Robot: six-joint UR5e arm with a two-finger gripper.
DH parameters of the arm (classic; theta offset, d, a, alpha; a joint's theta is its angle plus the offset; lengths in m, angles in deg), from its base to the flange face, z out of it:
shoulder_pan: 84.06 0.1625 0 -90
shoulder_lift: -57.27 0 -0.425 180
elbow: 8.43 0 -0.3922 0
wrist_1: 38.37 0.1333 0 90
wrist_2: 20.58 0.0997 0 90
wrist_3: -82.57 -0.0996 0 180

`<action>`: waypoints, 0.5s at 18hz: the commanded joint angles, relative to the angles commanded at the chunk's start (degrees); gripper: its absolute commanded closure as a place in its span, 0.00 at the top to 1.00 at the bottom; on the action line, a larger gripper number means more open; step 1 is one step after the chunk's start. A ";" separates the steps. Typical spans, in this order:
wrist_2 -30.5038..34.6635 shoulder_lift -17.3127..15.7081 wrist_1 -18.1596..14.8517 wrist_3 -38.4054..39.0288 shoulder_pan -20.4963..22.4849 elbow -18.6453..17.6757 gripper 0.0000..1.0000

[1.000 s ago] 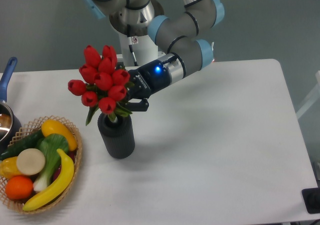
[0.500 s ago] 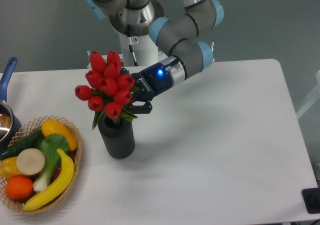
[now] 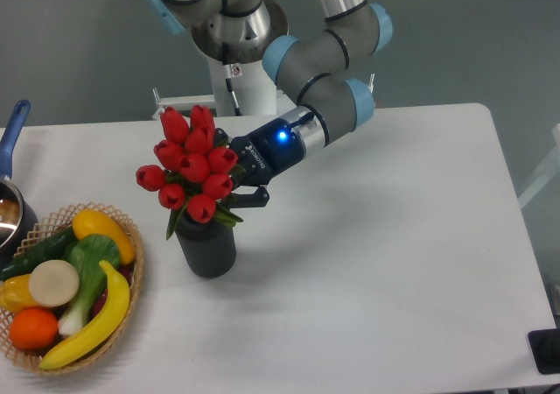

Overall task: Insert the flowers into the vase
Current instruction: 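Lower the tulip stems into the vase opening, then push the tulips further down into the vase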

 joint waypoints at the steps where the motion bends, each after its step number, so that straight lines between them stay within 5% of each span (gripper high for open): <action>1: 0.00 0.00 0.00 0.00 0.00 0.00 0.31; 9: 0.09 0.97 0.09 -0.09 0.09 0.17 0.37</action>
